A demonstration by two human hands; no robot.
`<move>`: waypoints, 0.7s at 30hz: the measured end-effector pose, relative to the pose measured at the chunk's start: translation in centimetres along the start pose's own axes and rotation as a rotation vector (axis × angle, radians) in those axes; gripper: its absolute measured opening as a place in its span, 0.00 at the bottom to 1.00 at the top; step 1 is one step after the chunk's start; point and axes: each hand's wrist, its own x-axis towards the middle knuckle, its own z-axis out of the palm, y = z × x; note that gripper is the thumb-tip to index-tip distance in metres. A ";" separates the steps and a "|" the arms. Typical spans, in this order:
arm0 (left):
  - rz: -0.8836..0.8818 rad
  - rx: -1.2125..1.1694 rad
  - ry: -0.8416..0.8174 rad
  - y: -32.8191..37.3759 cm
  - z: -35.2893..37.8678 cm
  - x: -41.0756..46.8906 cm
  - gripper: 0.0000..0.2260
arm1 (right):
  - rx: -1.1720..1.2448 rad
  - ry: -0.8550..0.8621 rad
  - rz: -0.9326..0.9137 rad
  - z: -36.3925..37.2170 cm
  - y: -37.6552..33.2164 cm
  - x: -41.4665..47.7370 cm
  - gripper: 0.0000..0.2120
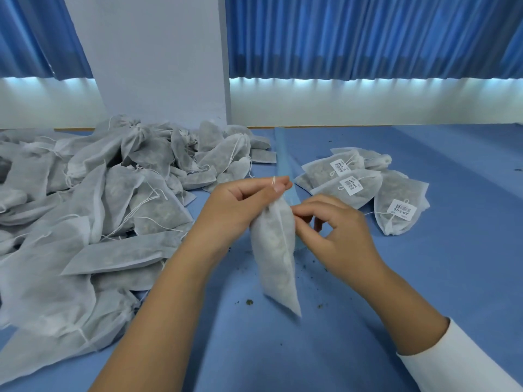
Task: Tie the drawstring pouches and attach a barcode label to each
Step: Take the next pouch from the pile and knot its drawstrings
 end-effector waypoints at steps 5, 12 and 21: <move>0.027 0.322 -0.095 -0.2 -0.3 -0.3 0.06 | -0.089 0.053 -0.085 -0.9 0.0 0.3 0.04; -0.140 0.240 -0.333 0.5 0.2 -0.8 0.09 | -0.126 0.075 -0.047 -1.5 0.6 0.6 0.05; -0.175 0.005 -0.186 0.3 0.0 -0.2 0.11 | 0.282 0.237 0.192 -0.9 -0.6 0.6 0.09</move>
